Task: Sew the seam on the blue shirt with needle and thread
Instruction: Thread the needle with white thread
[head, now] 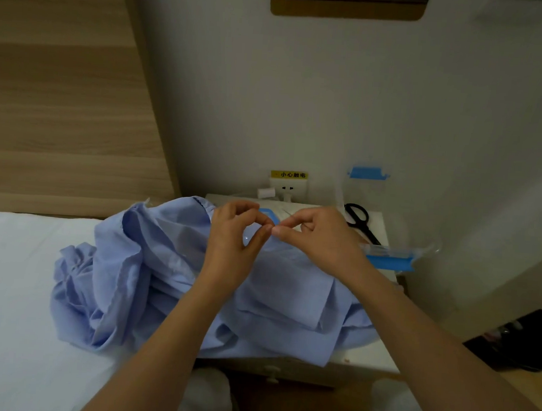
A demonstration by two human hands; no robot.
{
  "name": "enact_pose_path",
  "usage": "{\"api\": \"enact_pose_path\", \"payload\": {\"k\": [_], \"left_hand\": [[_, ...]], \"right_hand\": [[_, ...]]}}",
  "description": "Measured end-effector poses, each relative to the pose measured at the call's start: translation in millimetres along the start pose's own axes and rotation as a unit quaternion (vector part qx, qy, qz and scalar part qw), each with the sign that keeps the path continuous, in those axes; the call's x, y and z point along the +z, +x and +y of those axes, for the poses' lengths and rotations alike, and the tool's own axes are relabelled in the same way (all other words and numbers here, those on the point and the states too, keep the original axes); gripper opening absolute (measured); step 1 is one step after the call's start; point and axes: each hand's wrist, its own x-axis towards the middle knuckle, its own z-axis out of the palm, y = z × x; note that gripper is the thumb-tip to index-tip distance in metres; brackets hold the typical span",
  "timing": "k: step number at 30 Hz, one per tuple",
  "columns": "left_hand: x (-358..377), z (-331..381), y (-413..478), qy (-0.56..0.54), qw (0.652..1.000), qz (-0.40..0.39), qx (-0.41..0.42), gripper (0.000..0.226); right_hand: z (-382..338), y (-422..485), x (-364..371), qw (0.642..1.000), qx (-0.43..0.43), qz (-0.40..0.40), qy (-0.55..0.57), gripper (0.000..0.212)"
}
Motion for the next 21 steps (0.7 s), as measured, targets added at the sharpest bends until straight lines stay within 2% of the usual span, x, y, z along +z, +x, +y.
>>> {"api": "enact_pose_path", "payload": {"k": [5, 7, 9, 11, 13, 16, 21], "left_hand": [[0.2, 0.1, 1.2, 0.005, 1.0, 0.002, 0.009, 0.01], [0.3, -0.4, 1.4, 0.0, 1.0, 0.007, -0.001, 0.009], [0.6, -2.0, 1.6, 0.0, 1.0, 0.008, -0.017, 0.012], [1.2, -3.3, 1.5, 0.001, 1.0, 0.004, -0.025, 0.015], [1.6, -3.3, 1.3, 0.001, 1.0, 0.0, -0.026, 0.015], [2.0, -2.8, 0.9, 0.0, 1.0, -0.004, -0.029, 0.016], [2.4, -1.9, 0.3, 0.001, 1.0, 0.001, -0.003, 0.003]], "right_hand": [[3.6, 3.9, -1.3, 0.999, 0.005, 0.026, -0.02, 0.013], [5.3, 6.0, -3.5, 0.996, 0.012, 0.093, -0.005, 0.013], [8.5, 8.4, -9.1, 0.979, 0.005, 0.202, 0.021, 0.022], [10.5, 9.3, -15.3, 0.965, -0.01, 0.26, 0.04, 0.017], [11.2, 9.1, -16.6, 0.968, -0.004, 0.247, 0.054, 0.004], [9.3, 6.6, -12.9, 0.982, -0.014, 0.179, 0.06, 0.021], [3.5, 2.8, -3.3, 0.998, -0.035, 0.047, 0.033, 0.015]]}}
